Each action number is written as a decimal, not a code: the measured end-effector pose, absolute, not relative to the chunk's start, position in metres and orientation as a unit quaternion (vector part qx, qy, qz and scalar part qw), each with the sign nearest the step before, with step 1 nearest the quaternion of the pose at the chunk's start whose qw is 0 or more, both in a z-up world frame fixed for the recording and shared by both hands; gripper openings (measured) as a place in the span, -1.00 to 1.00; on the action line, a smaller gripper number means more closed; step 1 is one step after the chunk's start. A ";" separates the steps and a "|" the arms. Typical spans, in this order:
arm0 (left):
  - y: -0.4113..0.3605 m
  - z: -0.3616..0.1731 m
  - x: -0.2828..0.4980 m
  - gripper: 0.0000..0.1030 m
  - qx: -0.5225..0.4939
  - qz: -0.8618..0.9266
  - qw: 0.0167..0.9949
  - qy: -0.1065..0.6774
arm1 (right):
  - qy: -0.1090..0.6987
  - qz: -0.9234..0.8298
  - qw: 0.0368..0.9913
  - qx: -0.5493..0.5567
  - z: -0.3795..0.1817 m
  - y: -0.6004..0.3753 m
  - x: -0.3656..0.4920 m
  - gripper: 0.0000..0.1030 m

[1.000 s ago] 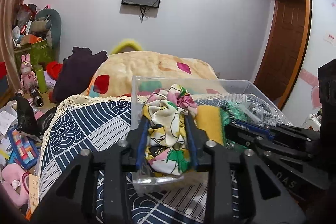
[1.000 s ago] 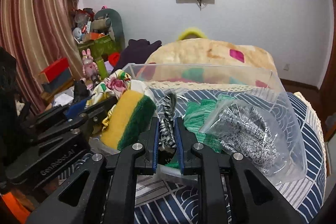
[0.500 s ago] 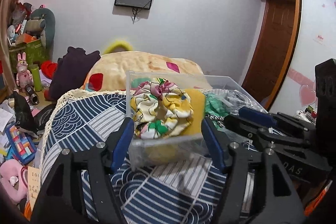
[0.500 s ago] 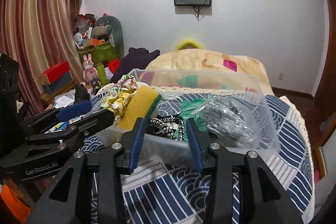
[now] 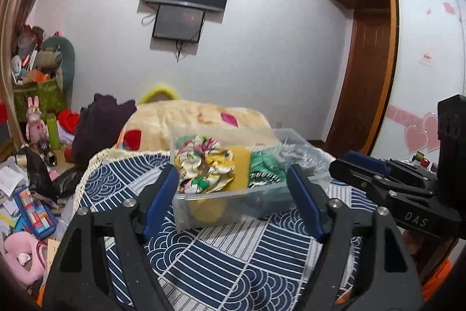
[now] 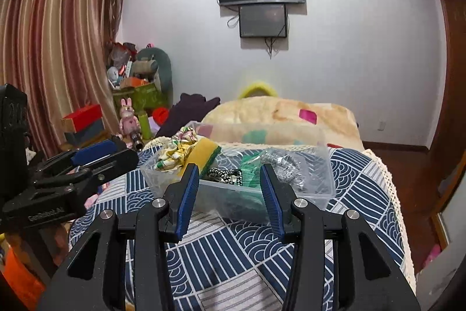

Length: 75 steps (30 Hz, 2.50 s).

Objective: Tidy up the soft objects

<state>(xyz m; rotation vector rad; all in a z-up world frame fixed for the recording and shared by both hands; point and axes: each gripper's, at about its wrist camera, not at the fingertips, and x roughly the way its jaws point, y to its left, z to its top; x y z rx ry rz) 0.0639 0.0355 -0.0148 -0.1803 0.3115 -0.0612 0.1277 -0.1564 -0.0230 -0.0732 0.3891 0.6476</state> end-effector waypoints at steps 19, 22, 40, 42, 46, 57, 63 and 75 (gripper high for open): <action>0.021 -0.001 0.031 0.98 -0.061 -0.013 0.992 0.108 | 0.124 0.312 0.942 -0.027 -0.009 -0.175 0.098 0.61; 0.021 -0.003 0.032 0.98 -0.062 -0.012 0.992 0.110 | 0.126 0.311 0.942 -0.026 -0.011 -0.175 0.098 0.61; 0.018 -0.004 0.029 0.99 -0.053 -0.006 0.993 0.105 | 0.135 0.312 0.940 -0.024 -0.014 -0.175 0.097 0.61; 0.018 -0.004 0.029 0.99 -0.053 -0.007 0.993 0.104 | 0.135 0.313 0.940 -0.024 -0.014 -0.175 0.097 0.61; 0.018 -0.003 0.029 0.99 -0.052 -0.007 0.993 0.104 | 0.136 0.314 0.939 -0.023 -0.014 -0.175 0.096 0.61; 0.020 -0.002 0.028 1.00 -0.060 -0.008 0.993 0.102 | 0.137 0.314 0.939 -0.020 -0.014 -0.175 0.097 0.61; 0.020 -0.002 0.029 1.00 -0.062 -0.006 0.993 0.103 | 0.136 0.315 0.939 -0.019 -0.014 -0.176 0.098 0.61; 0.019 -0.004 0.030 1.00 -0.060 -0.011 0.992 0.109 | 0.130 0.310 0.942 -0.011 -0.012 -0.178 0.096 0.89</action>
